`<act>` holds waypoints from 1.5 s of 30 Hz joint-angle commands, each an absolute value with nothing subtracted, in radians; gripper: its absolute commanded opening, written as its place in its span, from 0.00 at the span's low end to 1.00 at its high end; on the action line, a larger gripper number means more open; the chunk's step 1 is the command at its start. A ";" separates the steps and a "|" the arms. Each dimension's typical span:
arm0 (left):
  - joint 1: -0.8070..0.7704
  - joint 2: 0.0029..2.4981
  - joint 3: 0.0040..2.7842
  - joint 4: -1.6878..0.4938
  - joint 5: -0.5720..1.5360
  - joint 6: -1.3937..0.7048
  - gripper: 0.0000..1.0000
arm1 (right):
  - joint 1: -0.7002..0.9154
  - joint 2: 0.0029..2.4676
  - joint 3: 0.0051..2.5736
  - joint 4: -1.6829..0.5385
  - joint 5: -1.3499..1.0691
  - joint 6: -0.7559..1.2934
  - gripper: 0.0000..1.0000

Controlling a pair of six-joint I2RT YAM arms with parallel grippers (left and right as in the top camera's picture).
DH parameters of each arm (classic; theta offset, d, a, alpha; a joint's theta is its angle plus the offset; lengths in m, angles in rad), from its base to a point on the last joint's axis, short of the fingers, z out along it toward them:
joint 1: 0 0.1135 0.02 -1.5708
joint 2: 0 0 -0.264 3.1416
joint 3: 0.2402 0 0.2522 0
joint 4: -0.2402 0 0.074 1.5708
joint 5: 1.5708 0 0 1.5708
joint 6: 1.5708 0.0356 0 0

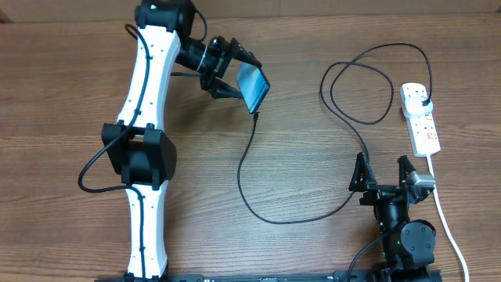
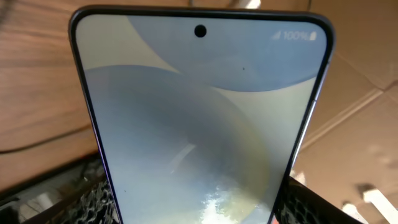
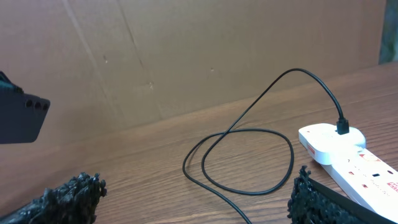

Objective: Plug charger to phone and switch on socket

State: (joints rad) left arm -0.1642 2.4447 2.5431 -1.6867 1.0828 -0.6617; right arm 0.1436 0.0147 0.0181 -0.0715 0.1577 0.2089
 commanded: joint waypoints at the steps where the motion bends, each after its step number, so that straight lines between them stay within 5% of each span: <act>1: -0.179 2.436 2.573 -1.690 1.198 -0.709 0.69 | 0.139 0.003 0.008 -0.066 0.167 0.205 1.00; 29: -0.192 2.436 2.573 -1.690 1.335 -0.861 0.57 | 0.139 0.003 0.008 -0.067 0.163 0.206 1.00; 45: -0.190 2.436 2.573 -1.690 1.407 -0.860 0.61 | 0.139 0.011 0.095 -0.212 -0.059 0.353 1.00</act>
